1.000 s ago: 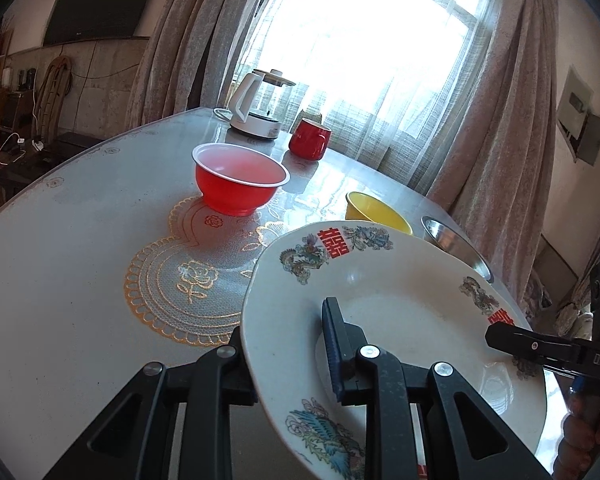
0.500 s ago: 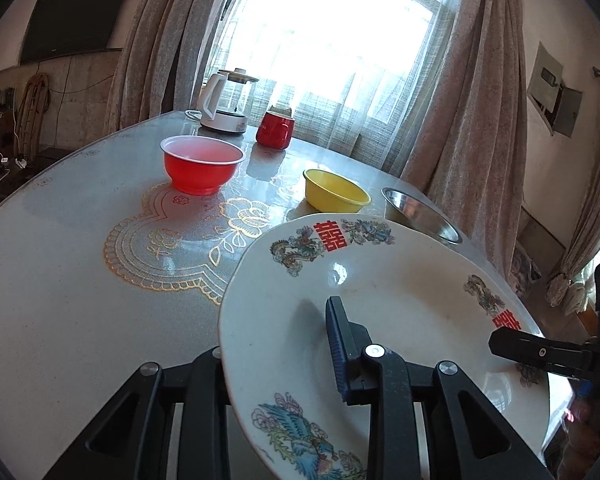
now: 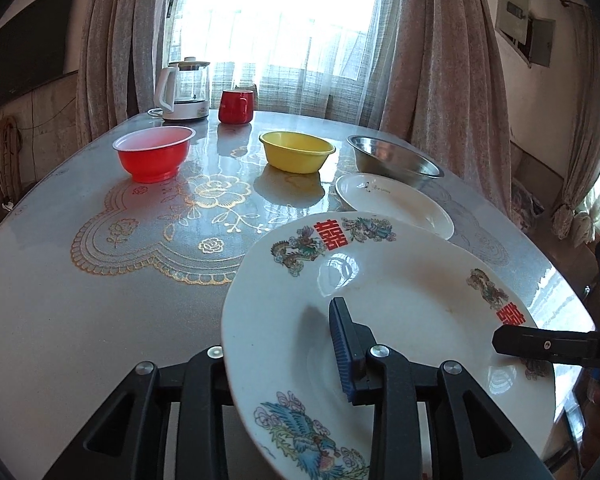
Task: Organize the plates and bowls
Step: 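Lift the white plate and lower it onto the teal plate, then open both grippers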
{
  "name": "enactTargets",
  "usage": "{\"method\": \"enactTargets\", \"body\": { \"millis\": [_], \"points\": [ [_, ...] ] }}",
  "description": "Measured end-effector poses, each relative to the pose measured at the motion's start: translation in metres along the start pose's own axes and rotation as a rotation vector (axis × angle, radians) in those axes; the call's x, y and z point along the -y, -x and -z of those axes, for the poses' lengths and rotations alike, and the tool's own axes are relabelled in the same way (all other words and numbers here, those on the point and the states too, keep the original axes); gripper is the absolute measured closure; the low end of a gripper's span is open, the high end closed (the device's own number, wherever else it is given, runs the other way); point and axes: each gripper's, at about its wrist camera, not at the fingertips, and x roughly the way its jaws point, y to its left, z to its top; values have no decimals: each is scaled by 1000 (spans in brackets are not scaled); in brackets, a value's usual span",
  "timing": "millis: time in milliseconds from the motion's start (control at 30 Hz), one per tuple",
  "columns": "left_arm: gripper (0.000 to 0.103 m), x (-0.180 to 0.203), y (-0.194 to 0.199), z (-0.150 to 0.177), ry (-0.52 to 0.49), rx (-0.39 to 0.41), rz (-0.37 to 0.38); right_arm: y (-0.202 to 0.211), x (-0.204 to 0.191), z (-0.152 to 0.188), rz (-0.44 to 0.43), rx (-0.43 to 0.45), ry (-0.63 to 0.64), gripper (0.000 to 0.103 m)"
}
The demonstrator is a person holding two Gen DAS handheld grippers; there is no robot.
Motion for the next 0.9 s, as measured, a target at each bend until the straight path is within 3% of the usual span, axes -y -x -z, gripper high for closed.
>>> {"method": "enactTargets", "body": {
  "millis": [133, 300, 433, 900],
  "points": [
    [66, 3, -10, 0, -27, -62, 21, 0, 7, 2, 8, -1, -17, 85],
    [60, 12, -8, 4, -78, -66, 40, 4, 14, 0, 10, 11, -27, 85],
    [59, 8, -9, 6, -58, -101, 62, 1, 17, 2, 6, -10, -31, 84],
    [47, 13, -1, 12, -109, -105, 66, 6, 16, 7, 26, -5, 20, 83]
  ]
}}
